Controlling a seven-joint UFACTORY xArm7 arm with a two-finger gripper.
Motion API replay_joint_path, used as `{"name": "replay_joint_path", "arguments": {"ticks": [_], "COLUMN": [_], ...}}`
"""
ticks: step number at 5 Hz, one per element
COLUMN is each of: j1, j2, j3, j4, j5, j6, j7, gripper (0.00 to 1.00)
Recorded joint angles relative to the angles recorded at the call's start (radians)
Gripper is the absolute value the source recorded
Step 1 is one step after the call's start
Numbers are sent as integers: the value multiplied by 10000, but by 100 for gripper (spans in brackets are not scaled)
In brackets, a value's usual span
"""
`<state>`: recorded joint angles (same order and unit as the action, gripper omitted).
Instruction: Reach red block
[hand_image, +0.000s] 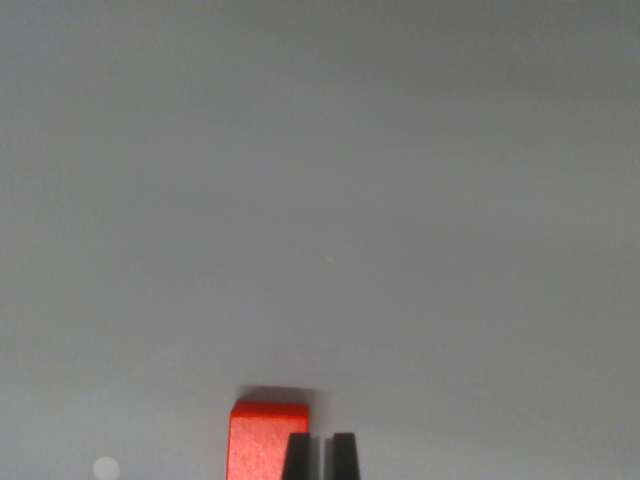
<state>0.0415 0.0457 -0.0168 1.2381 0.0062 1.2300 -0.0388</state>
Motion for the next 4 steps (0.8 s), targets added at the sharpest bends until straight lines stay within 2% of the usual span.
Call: {"name": "replay_joint_path", "arguments": {"ticks": [1, 2, 3, 4], "j1": [21, 21, 41, 41], "j2": [55, 55, 109, 109], "j3": [28, 28, 55, 55], "j4": [-420, -420, -830, -830], "j5": [35, 35, 69, 69], "j6": [-464, -464, -917, -917], "j7": [2, 2, 5, 5], "gripper": [0, 0, 0, 0]}}
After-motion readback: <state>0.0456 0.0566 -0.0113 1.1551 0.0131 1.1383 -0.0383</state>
